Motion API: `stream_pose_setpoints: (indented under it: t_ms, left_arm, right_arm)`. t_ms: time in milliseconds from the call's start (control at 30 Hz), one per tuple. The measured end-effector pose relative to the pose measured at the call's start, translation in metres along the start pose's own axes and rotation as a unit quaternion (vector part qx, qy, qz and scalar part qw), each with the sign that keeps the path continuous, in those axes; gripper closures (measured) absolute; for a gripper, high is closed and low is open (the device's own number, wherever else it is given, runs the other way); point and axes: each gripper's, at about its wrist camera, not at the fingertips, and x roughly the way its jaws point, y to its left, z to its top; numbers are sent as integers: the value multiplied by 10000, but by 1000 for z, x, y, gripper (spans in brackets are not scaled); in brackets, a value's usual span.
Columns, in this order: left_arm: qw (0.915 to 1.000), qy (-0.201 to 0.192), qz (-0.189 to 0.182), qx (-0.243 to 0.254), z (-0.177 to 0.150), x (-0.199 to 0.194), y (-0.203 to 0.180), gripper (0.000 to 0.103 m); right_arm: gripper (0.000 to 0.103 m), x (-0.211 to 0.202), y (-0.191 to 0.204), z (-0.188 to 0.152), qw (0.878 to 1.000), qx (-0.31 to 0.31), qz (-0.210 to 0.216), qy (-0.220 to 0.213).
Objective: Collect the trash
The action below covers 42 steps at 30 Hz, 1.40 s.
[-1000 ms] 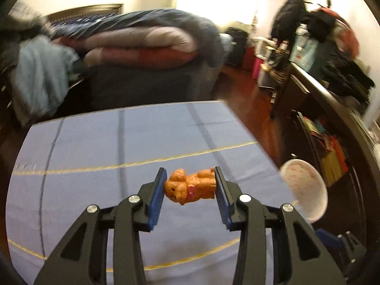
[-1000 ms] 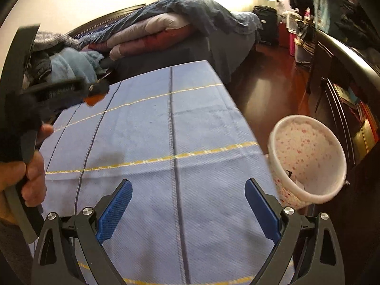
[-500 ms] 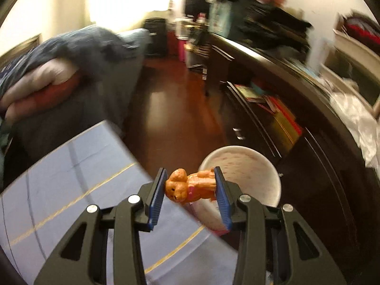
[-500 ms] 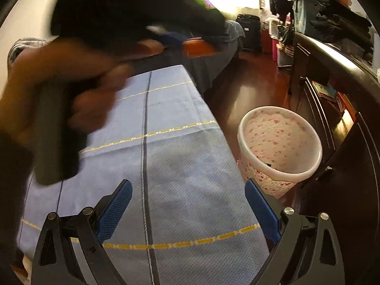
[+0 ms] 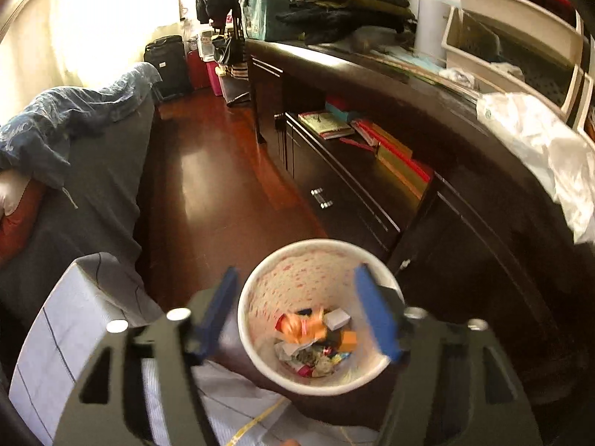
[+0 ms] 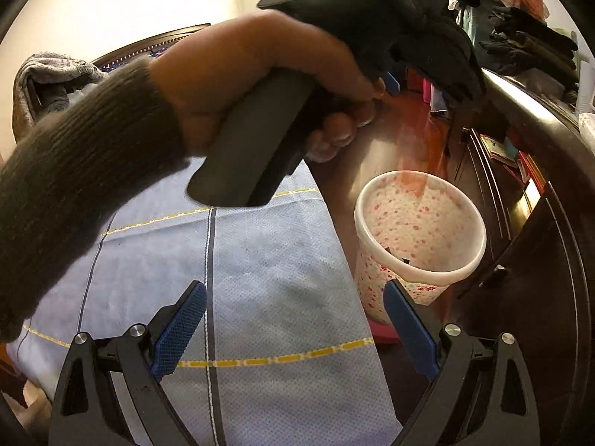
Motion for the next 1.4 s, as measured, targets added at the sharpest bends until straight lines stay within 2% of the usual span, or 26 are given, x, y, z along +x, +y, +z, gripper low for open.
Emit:
stream_pose_setpoints:
  t_ms: [167, 300, 433, 500, 533, 633, 700, 967, 1000, 1167, 1267, 1400]
  left_arm:
    - [9991, -287, 208, -247, 1, -27, 23, 20]
    - [9956, -527, 574, -518, -11, -60, 46, 15]
    - [9871, -708, 1144, -872, -32, -100, 73, 13]
    - [9801, -746, 1501, -1062, -43, -119, 86, 11]
    - [9736, -801, 1768, -1198, -53, -134, 94, 11]
    - [9585, -912, 2197, -1571, -77, -168, 112, 9]
    - [9502, -959, 2331, -1833, -90, -187, 123, 7]
    - [9030, -1156, 2888, -2962, -169, -284, 164, 4]
    - [8951, -1171, 3000, -3083, -180, -298, 167, 4]
    - [8665, -1292, 3429, -3389, -225, -351, 167, 4]
    - [8539, -1417, 3572, -3511, -250, -381, 161, 4]
    - [8438, -1537, 3795, -3469, -268, -417, 143, 4]
  right_arm:
    - [8, -4, 9, 1, 9999, -109, 116, -19]
    - [8, -8, 18, 6, 9995, -215, 220, -49]
    - [8, -13, 25, 11, 9991, -281, 315, -51]
    - [8, -15, 29, 13, 9989, -304, 340, -61]
    - [8, -17, 31, 13, 9989, -314, 351, -66]
    - [8, -21, 38, 18, 9986, -354, 391, -98]
    - [8, -26, 44, 21, 9983, -388, 414, -152]
    - [7, -40, 78, 40, 9954, -658, 576, -402]
    - [7, -42, 83, 43, 9950, -687, 585, -436]
    - [4, -57, 111, 57, 9923, -813, 648, -671]
    - [4, -68, 130, 61, 9898, -951, 678, -811]
    - [4, -84, 152, 64, 9865, -1107, 719, -973]
